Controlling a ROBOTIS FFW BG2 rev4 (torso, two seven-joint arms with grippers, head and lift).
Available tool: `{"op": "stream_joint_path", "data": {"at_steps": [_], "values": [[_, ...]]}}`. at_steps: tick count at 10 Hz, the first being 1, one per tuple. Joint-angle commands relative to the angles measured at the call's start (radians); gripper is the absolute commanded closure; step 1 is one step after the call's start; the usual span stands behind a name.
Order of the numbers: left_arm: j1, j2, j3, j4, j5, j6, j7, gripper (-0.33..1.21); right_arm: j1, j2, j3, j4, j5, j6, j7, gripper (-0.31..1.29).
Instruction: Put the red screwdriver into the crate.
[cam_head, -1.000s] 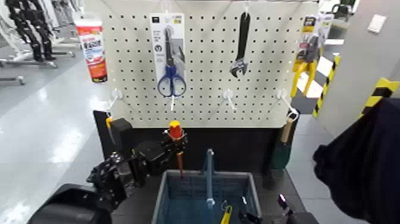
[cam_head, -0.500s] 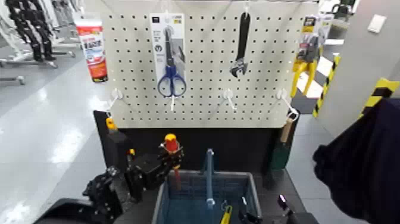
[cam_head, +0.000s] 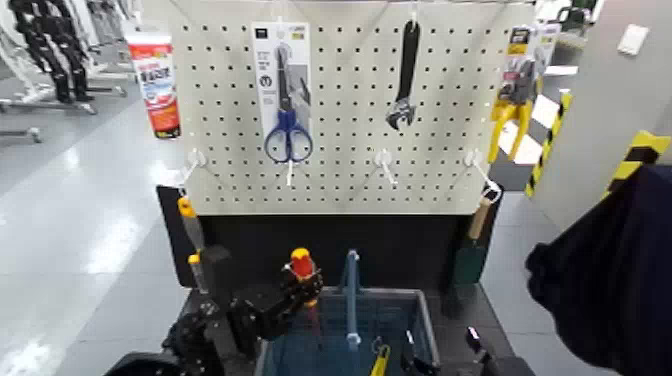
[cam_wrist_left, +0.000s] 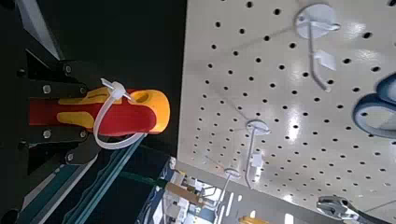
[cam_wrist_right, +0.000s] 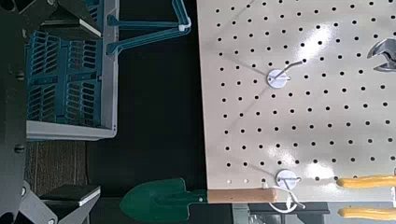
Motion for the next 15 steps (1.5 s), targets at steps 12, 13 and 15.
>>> {"op": "stream_joint_path", "data": {"at_steps": [12, 13, 15], "values": [[-0.015, 0.014, -0.041, 0.032, 0.122, 0.046, 0.038, 0.11, -0.003, -0.002, -0.001, 0.013, -0.018, -0.017, 0.003, 0.14], [-0.011, 0.014, -0.036, 0.031, 0.119, 0.014, 0.031, 0.12, -0.003, -0.002, 0.000, 0.013, -0.018, -0.015, 0.003, 0.14], [0.000, 0.012, -0.030, 0.028, 0.113, -0.063, 0.025, 0.12, -0.003, -0.002, 0.000, 0.013, -0.018, -0.014, 0.003, 0.14]]}}
